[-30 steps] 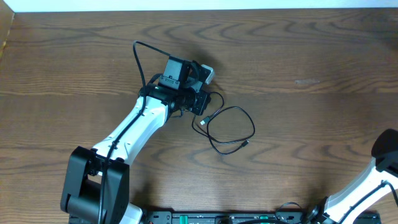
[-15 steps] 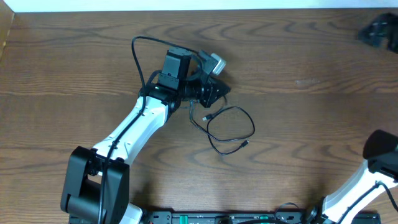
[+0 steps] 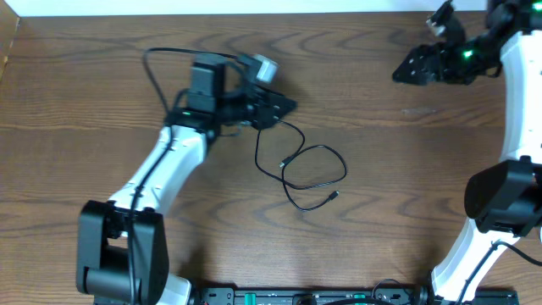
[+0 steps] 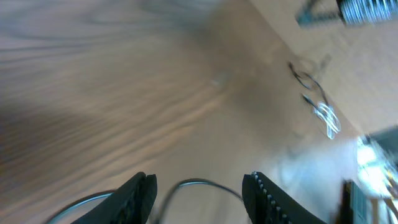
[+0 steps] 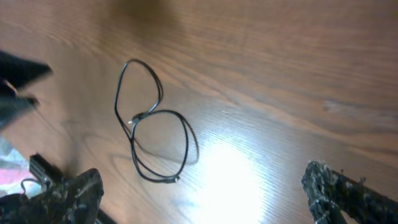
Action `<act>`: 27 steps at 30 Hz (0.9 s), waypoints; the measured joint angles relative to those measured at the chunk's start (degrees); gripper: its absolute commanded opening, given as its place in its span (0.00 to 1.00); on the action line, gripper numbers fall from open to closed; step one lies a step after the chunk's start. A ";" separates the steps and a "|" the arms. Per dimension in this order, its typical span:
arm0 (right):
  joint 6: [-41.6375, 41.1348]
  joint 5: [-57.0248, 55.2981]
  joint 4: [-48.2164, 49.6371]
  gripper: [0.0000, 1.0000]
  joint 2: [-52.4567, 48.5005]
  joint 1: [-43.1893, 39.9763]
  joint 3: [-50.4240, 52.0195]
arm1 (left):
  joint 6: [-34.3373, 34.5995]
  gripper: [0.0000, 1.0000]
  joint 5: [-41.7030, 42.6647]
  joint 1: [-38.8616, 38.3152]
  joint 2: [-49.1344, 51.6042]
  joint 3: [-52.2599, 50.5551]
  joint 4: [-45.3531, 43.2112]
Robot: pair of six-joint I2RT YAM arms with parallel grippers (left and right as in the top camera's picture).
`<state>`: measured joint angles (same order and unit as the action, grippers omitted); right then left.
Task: Untangle cables
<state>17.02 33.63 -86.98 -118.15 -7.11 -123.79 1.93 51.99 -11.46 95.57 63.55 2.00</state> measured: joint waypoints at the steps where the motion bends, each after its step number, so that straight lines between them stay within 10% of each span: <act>1: 0.02 -0.04 0.17 0.99 0.00 0.72 1.29 | 0.26 0.51 0.02 1.95 0.00 0.00 0.68; 27: -38.38 -33.07 21.62 0.99 0.04 25.70 28.00 | -4.09 0.87 -17.25 13.18 -1.18 0.00 20.39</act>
<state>-21.37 0.56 -65.36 -118.10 18.59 -95.79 -2.15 34.74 1.72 94.39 63.55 22.39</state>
